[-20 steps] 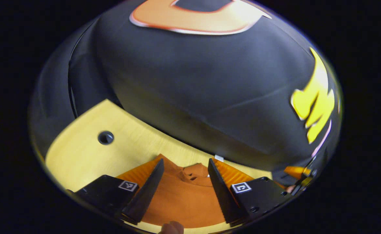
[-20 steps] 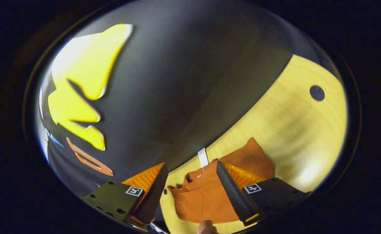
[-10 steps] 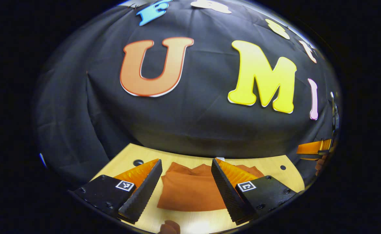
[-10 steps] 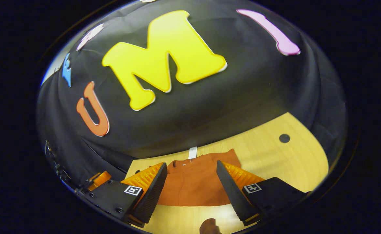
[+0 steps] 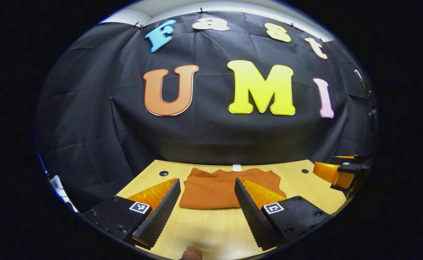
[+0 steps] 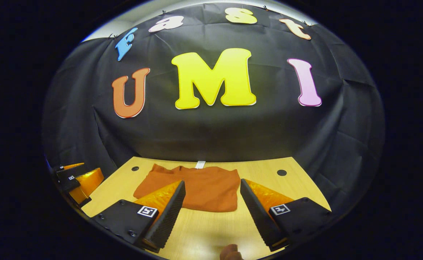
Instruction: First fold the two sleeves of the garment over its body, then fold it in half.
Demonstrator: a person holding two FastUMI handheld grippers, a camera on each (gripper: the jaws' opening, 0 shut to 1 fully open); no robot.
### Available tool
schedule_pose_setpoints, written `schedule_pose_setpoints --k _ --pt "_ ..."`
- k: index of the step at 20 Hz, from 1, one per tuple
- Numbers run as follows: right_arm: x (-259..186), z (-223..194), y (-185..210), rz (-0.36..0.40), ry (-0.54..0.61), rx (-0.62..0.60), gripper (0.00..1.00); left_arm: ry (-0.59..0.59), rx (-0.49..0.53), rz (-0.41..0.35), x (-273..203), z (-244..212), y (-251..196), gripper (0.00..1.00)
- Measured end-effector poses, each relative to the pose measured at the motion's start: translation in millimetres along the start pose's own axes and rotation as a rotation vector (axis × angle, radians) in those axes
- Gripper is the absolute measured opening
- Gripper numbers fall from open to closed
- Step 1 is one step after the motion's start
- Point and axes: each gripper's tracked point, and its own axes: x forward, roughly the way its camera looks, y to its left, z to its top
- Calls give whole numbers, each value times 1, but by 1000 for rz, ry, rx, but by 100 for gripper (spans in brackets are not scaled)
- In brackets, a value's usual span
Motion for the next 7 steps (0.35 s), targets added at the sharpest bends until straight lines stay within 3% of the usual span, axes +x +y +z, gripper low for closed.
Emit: schedule_pose_setpoints --k 3,5,7 --pt "-12 13 3 -40 -69 -57 97 -19 2 -13 -7 6 -12 98" --pt "-15 9 13 -25 -77 -82 93 -36 -17 -19 -8 11 -18 98" --pt "-20 7 22 0 -78 -101 97 -43 -19 -21 -10 10 -22 98"
